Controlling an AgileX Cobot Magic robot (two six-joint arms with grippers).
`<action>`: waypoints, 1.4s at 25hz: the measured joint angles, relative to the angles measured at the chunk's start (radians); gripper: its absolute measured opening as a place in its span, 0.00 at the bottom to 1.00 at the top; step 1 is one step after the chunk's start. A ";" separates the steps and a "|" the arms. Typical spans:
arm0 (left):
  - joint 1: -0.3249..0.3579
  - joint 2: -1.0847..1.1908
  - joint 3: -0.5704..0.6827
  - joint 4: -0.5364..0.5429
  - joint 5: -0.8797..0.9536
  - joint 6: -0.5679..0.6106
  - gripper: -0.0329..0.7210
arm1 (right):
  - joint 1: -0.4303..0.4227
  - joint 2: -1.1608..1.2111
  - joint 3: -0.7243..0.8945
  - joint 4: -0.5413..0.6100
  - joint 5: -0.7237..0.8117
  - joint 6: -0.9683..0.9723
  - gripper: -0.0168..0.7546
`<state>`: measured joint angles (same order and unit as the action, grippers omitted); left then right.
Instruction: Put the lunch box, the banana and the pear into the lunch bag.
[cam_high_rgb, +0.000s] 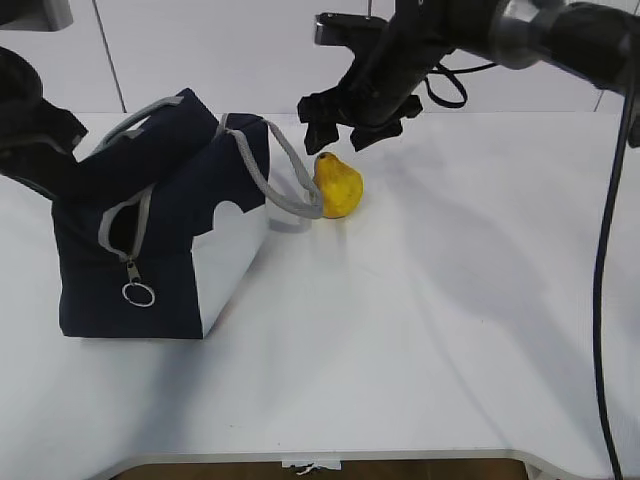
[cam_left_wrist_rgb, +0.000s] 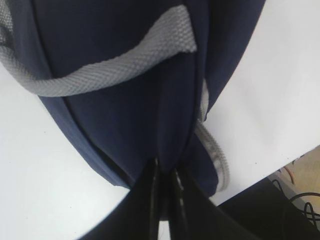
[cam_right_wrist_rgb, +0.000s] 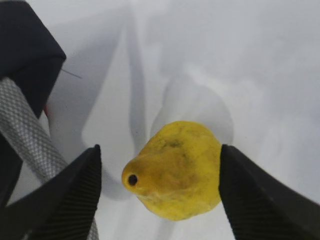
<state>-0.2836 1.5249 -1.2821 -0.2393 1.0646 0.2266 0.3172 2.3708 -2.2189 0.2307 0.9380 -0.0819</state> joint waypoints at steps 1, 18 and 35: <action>0.000 0.000 0.000 0.000 0.000 0.000 0.04 | 0.000 0.005 0.000 0.007 0.000 -0.011 0.75; 0.000 0.000 0.000 0.005 0.002 -0.002 0.04 | 0.000 0.035 0.000 0.031 -0.004 -0.087 0.75; 0.000 0.000 0.000 0.017 0.002 -0.004 0.04 | 0.000 0.053 -0.004 0.021 -0.013 -0.102 0.42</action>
<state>-0.2836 1.5249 -1.2821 -0.2223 1.0661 0.2223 0.3172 2.4238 -2.2227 0.2514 0.9246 -0.1835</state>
